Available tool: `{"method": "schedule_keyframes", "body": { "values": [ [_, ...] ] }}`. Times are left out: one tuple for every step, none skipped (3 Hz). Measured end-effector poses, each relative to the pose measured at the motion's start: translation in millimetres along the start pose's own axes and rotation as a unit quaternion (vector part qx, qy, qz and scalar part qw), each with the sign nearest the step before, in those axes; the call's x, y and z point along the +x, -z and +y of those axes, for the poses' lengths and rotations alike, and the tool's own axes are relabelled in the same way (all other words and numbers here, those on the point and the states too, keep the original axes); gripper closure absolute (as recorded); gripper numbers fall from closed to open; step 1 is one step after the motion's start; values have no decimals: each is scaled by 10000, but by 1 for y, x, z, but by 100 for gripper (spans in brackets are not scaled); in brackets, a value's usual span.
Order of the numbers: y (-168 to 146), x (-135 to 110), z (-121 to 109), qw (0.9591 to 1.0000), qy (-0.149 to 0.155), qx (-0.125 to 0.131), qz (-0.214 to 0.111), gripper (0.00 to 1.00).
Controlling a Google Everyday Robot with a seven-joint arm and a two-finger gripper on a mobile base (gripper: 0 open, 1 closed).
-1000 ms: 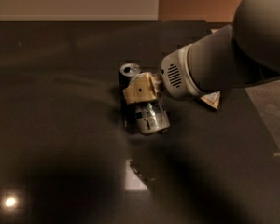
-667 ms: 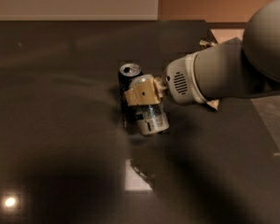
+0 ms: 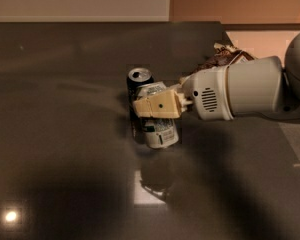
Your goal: Place 7up can upright
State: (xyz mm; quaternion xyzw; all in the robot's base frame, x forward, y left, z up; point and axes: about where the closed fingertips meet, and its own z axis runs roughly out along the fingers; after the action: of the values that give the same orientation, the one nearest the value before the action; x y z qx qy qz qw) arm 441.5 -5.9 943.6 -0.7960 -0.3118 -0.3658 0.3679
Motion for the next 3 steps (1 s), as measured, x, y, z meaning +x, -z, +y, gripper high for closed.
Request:
{"method": "schedule_keyframes", "body": {
  "values": [
    [12,-6,-12,9975,664,218,116,100],
    [13,-5,-14,9937,1097,193,119,100],
    [12,-4,-15,9940,1073,193,115,100]
  ]
}}
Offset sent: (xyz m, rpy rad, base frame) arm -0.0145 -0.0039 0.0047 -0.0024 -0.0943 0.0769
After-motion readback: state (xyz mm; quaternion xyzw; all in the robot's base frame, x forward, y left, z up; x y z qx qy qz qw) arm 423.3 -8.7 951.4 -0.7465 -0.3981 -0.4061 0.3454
